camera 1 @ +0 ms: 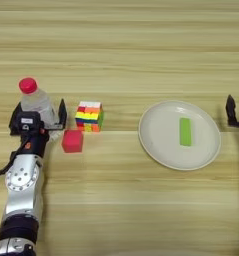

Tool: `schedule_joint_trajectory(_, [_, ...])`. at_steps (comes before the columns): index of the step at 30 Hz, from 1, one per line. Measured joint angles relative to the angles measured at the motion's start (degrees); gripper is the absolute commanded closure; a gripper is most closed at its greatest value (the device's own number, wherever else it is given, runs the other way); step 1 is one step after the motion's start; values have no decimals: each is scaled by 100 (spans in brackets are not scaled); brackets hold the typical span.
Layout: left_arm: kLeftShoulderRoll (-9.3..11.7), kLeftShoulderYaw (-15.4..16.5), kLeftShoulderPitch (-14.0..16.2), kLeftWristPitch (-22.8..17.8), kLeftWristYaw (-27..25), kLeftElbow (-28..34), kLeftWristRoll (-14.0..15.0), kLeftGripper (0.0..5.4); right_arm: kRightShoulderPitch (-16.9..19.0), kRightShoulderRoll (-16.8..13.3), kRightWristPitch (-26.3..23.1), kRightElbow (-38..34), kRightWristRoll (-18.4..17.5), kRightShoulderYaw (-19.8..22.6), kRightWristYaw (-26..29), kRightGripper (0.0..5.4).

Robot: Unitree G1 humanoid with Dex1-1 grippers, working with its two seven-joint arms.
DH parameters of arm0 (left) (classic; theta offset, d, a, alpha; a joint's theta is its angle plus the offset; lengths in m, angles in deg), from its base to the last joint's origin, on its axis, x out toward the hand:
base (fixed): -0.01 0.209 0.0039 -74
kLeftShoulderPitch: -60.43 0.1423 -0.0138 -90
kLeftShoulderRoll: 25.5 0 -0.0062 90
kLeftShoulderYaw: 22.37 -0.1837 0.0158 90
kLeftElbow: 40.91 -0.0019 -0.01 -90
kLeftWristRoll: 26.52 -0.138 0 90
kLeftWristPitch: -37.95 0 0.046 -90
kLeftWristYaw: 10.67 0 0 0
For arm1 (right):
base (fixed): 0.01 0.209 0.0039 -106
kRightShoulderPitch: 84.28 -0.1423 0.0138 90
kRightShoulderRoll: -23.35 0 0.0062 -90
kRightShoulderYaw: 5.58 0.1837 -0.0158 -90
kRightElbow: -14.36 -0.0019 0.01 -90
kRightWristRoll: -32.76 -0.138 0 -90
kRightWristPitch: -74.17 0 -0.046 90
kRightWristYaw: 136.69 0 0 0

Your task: Move the objects on the table

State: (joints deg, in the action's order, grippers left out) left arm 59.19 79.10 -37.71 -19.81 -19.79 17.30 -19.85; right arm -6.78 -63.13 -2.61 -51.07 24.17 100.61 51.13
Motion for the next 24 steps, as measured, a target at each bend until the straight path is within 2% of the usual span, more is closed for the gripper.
schedule_joint_trajectory(2, [-3, 1, 1, -1, 0, 0, 2, 2, -44, -50, 23, 133, -4, 31, -5, 0])
schedule_joint_trajectory(8, [-15, 6, 2, -1, -7, -1, 23, 71, -69, -76, 143, 461, -4, 69, -3, 0])
schedule_joint_trajectory(24, [-15, 6, 97, -49, -57, 154, 40, 209, -128, -74, 234, 546, -3, 48, 0, 0])
